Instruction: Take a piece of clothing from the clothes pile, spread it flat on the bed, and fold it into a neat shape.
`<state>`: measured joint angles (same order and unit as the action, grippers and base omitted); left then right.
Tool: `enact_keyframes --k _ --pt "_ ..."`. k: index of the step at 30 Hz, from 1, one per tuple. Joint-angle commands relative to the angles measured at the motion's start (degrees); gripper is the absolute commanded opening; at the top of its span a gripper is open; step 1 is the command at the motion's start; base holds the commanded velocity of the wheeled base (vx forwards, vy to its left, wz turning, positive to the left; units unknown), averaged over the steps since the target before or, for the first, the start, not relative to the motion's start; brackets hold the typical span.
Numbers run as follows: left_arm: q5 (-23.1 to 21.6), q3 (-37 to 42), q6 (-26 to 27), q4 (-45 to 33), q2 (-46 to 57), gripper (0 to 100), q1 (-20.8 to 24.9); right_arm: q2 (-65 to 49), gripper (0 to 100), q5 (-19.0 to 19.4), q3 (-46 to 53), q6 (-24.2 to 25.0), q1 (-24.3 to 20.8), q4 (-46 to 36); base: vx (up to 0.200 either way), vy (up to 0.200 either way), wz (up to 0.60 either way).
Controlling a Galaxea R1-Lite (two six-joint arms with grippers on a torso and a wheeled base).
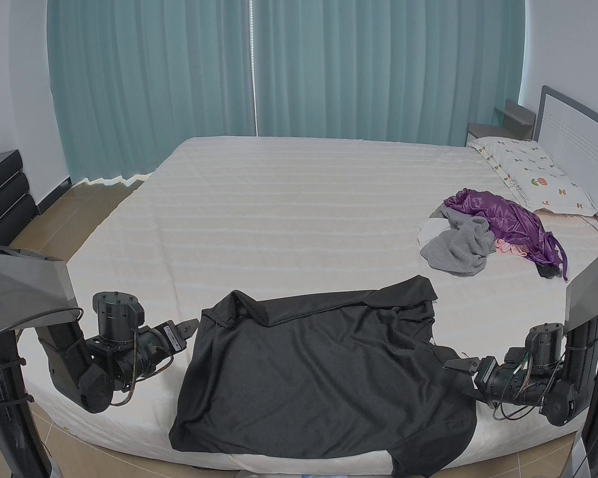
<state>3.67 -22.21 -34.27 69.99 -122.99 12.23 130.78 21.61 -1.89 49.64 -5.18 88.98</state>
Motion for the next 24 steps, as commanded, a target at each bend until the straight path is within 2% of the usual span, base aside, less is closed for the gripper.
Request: enact_keyframes --k 1,5,8,10,13,20,24 --pt "-1.3 -6.4 0.0 -3.2 -3.7 100 0.6 0.7 100 0.1 -0.4 0.1 -0.3 0.8 0.000 0.000 0.00" --pt "-3.1 -11.1 0.1 -6.8 -4.9 100 1.3 0.7 100 0.1 -0.2 0.1 -0.2 0.8 0.000 0.000 0.00" --pt "-7.1 -15.8 2.3 -10.0 -6.6 100 2.2 0.7 100 0.2 0.0 0.1 -0.3 0.8 0.000 0.000 0.00" --pt "-7.4 -18.6 4.7 -13.4 -7.8 100 2.8 0.7 100 0.6 0.1 0.1 -0.3 0.8 0.000 0.000 0.00" --pt "-7.4 -23.2 8.3 -19.1 -9.5 100 3.8 0.6 100 0.9 0.3 0.1 -0.3 0.8 0.000 0.000 0.00" --pt "-6.3 -33.0 11.3 -28.5 -13.2 100 5.4 0.6 100 0.9 0.3 0.1 -0.3 0.8 0.000 0.000 0.00" --pt "-2.4 -41.5 14.0 -35.8 -17.1 100 5.2 0.6 100 0.9 0.4 0.1 -0.3 0.8 0.000 0.000 0.00"
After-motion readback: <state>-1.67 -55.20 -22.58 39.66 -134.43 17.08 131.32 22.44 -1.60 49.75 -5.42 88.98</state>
